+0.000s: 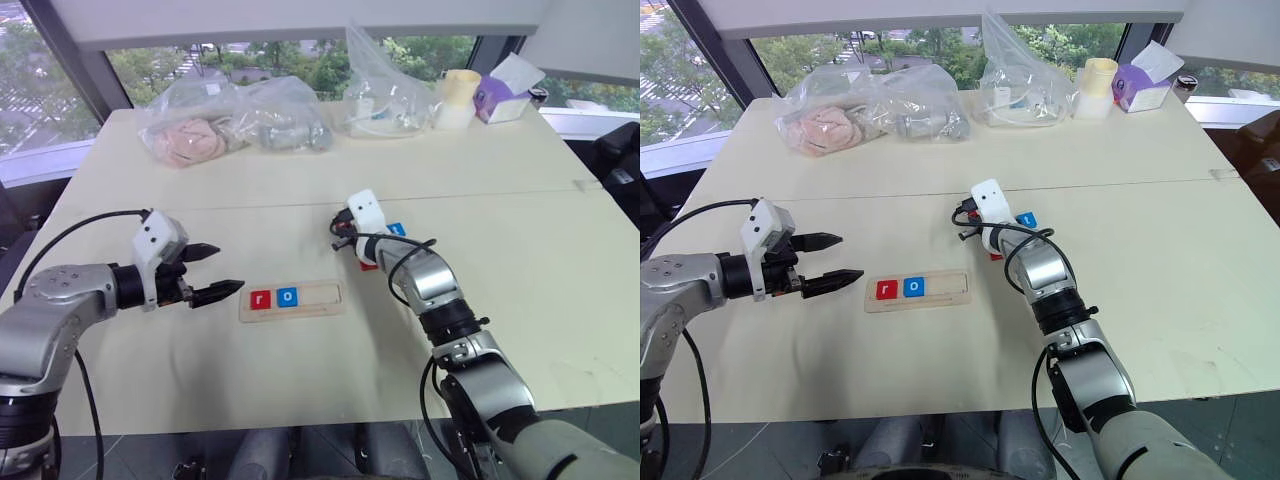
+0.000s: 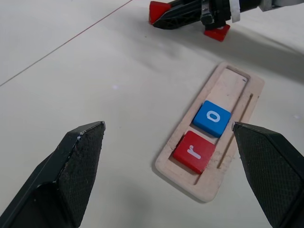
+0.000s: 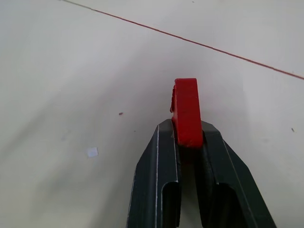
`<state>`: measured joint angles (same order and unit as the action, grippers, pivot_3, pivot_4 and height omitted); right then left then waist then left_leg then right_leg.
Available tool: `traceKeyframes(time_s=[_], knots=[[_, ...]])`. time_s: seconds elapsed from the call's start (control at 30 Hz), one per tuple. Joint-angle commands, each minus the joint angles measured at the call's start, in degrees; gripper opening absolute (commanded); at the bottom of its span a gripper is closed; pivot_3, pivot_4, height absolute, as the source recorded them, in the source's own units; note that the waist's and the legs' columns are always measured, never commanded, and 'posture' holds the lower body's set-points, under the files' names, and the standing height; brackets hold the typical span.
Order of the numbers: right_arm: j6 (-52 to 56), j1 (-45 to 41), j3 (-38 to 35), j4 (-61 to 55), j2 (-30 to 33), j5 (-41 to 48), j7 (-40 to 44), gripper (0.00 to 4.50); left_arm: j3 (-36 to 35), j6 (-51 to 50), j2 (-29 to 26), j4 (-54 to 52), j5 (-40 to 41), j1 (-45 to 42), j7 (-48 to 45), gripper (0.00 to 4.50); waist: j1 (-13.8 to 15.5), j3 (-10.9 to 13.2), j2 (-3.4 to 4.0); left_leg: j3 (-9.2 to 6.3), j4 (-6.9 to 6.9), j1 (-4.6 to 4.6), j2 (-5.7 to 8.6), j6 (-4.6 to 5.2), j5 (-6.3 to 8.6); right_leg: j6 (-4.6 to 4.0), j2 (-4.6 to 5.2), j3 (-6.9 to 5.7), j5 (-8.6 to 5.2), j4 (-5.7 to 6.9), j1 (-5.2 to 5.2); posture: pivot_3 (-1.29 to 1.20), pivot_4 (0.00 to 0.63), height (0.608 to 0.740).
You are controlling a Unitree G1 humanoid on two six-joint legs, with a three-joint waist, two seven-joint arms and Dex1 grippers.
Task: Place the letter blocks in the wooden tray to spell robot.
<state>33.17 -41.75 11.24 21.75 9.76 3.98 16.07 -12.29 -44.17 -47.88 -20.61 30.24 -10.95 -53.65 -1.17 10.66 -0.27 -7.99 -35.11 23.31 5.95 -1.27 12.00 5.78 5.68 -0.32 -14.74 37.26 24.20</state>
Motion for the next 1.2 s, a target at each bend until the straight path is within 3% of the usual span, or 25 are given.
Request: traceKeyframes(time_s=[0.03, 0.23, 0.4, 0.63, 0.77, 0.83, 1.0, 1.2], knots=[[-3.7, 1.1, 3.4, -4.2, 2.3, -3.9, 2.7, 0.05, 0.1, 1.8, 0.0, 0.2, 0.2, -0.7, 0.4, 4.50, 0.0, 0.0, 0.00, 0.01, 0.00, 0.00, 0.00, 0.00, 0.00, 0.00, 0.00, 0.00, 0.00, 0.00, 0.00, 0.00, 0.150, 0.740], [-4.6, 2.8, 5.3, -8.4, 4.4, -6.8, 5.3, 0.05, 1.1, 2.8, 0.0, 1.2, 0.1, -1.2, 0.5, 4.50, 0.0, 0.0, 0.00, 0.02, 0.01, 0.02, -0.02, 0.00, 0.00, 0.00, -0.02, 0.02, 0.00, 0.00, 0.04, 0.00, 0.150, 0.740], [-7.7, 6.4, 7.4, -23.2, 14.5, -15.8, 6.3, 0.05, 1.7, 3.5, -0.4, 1.7, 0.2, -1.3, 0.1, 4.50, 0.5, 0.0, 0.01, 0.05, 0.01, 0.13, -0.04, -0.01, 0.00, -0.01, -0.03, 0.03, 0.01, -0.01, 0.16, 0.00, 0.150, 0.740], [4.5, 24.1, 3.6, -50.8, 29.6, -21.0, 13.5, 0.05, 2.9, 1.6, -0.9, -1.8, 3.3, -1.4, -2.0, 4.50, 0.6, 0.0, -0.05, 0.05, 0.00, 0.15, -0.06, 0.03, 0.04, 0.02, 0.00, 0.02, 0.00, -0.07, 0.12, 0.00, 0.150, 0.740], [6.8, 32.1, 5.2, -57.0, 33.4, -25.9, 13.5, 0.05, 5.0, -0.5, -1.8, -5.5, 5.5, -3.0, -3.3, 4.50, 0.4, 0.0, -0.07, 0.17, -0.05, 0.16, -0.14, 0.03, 0.04, -0.02, 0.10, 0.03, 0.00, -0.10, 0.11, 0.00, 0.150, 0.740], [5.5, 33.4, 6.8, -57.8, 34.6, -28.9, 13.2, 0.05, 5.7, -0.9, -1.9, -6.0, 5.8, -3.7, -3.3, 4.50, 0.3, 0.0, -0.08, 0.28, -0.09, 0.13, -0.27, 0.03, 0.04, -0.16, 0.04, 0.04, 0.01, -0.11, 0.10, 0.00, 0.150, 0.740], [10.2, 34.3, 12.7, -62.2, 30.0, -33.1, 14.4, 0.05, 8.3, 0.8, -1.9, -3.0, 4.2, -5.6, -3.8, 4.50, 0.5, 0.0, -0.13, 0.38, -0.13, 0.08, -0.60, 0.00, 0.02, -0.44, -0.22, 0.05, 0.08, -0.11, 0.09, 0.00, 0.150, 0.740], [14.1, 33.7, 13.9, -62.1, 28.1, -35.2, 16.3, 0.05, 9.2, 2.0, -2.3, -1.2, 3.5, -6.0, -4.8, 4.50, 0.6, 0.0, -0.16, 0.40, -0.13, 0.11, -0.58, 0.00, 0.02, -0.35, -0.21, 0.05, 0.14, -0.20, 0.10, 0.00, 0.150, 0.740]])
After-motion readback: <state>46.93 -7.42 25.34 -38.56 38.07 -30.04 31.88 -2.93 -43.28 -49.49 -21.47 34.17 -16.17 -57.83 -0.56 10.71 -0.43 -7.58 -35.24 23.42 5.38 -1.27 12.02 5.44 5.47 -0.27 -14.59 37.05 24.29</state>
